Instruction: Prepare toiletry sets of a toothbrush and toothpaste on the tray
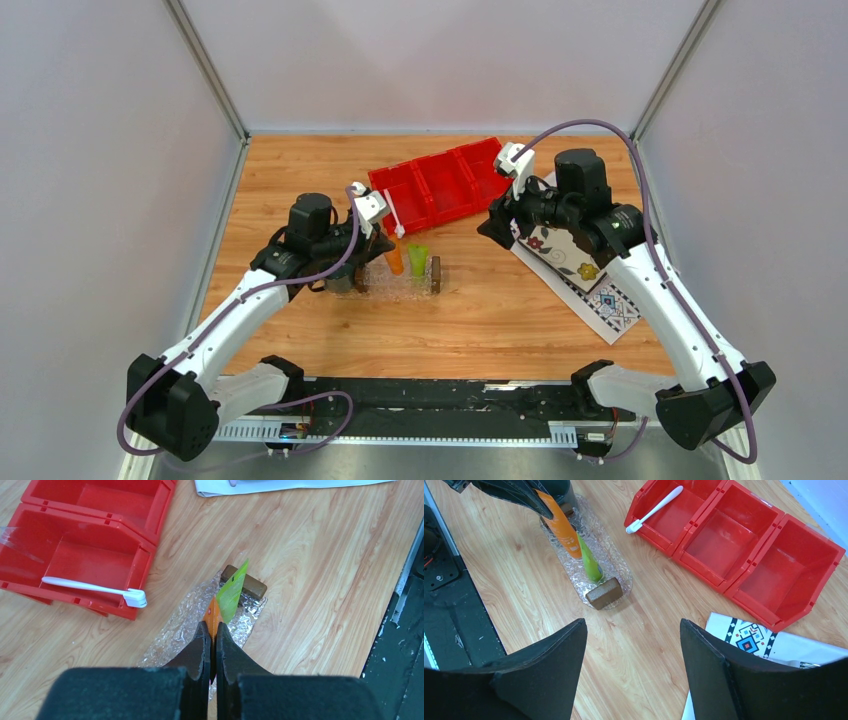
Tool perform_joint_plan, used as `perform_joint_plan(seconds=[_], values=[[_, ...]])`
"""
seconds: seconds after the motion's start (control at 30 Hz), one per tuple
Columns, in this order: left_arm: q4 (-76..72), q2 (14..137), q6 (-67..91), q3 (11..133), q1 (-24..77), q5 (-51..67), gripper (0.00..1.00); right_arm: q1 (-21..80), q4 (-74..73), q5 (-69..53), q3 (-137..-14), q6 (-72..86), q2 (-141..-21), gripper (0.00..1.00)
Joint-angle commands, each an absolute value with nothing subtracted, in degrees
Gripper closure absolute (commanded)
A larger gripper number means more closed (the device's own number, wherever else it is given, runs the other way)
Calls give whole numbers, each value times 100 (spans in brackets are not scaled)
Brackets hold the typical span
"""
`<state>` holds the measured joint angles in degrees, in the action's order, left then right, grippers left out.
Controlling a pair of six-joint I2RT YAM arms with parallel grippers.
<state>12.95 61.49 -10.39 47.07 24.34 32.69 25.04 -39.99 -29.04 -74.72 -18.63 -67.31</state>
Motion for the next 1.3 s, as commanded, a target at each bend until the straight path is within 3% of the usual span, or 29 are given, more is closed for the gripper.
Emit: perform_joint_plan(seconds=[0.0,1.27], values=[[1107,6117,-1169,4878,2417,3445,100,2487,-3788,-2979,-7488,-1811,-6750,27],[949,6565,-1248,4720,2417,3559,100,2487,-3771,-2997,-7444,-1819,-6733,27]])
